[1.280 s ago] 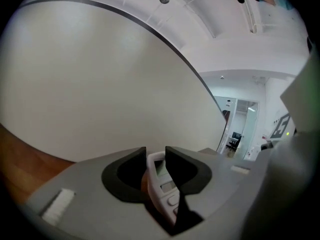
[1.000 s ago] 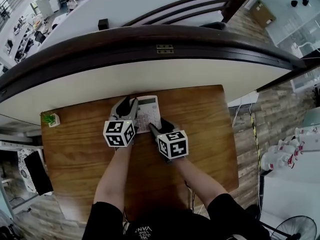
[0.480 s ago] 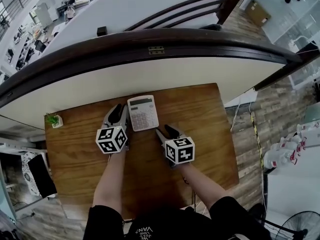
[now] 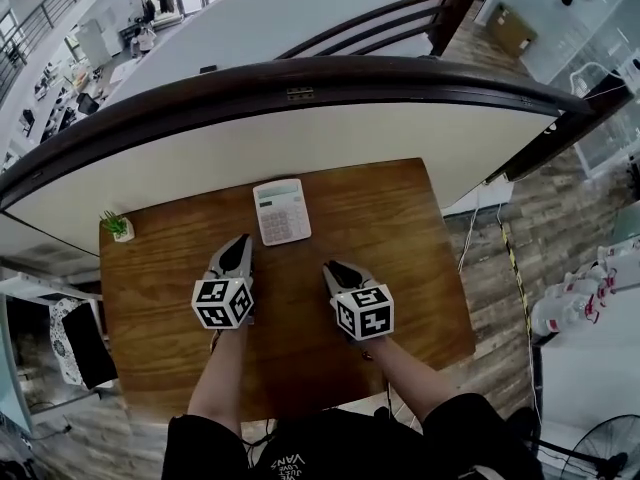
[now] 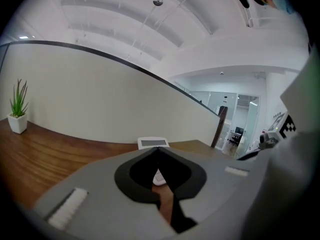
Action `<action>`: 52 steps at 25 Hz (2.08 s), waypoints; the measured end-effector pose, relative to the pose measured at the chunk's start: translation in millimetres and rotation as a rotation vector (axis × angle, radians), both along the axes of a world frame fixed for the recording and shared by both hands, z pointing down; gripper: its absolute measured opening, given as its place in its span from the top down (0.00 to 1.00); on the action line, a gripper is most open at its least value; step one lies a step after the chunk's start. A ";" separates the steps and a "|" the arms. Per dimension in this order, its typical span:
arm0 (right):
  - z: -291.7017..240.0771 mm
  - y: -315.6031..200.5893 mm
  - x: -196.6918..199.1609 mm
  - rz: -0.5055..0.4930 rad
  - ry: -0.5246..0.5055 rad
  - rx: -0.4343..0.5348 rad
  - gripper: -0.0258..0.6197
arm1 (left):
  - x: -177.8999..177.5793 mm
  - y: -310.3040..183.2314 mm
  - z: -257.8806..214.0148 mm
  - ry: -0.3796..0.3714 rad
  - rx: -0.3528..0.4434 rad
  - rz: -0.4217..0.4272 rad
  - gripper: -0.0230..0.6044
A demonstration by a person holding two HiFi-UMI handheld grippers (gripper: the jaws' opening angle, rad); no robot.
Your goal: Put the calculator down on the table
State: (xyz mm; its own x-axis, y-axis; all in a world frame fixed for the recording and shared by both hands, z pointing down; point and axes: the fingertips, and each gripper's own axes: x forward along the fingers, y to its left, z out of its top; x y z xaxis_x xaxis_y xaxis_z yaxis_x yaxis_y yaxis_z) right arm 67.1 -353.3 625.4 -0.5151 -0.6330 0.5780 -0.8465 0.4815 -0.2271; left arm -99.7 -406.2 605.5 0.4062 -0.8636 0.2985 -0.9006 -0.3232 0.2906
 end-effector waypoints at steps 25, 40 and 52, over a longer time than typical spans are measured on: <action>-30.2 188.8 63.7 -0.048 -0.010 0.041 0.94 | 72.8 249.9 -23.7 -0.033 -0.074 0.037 0.95; -40.8 284.4 96.7 -0.057 -0.018 0.047 0.94 | 112.4 341.0 -31.3 -0.040 -0.078 0.109 0.95; -29.1 330.8 95.0 -0.062 -0.030 0.023 0.94 | 122.1 402.3 -10.0 0.001 -0.136 0.120 0.95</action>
State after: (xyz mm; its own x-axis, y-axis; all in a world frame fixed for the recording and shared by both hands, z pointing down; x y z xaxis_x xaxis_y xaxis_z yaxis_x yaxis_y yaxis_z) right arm 162.1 -22.5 596.2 -0.5708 -0.6119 0.5475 -0.8077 0.5383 -0.2406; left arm 22.3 -3.9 595.5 0.5042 -0.7606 0.4090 -0.8577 -0.3859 0.3397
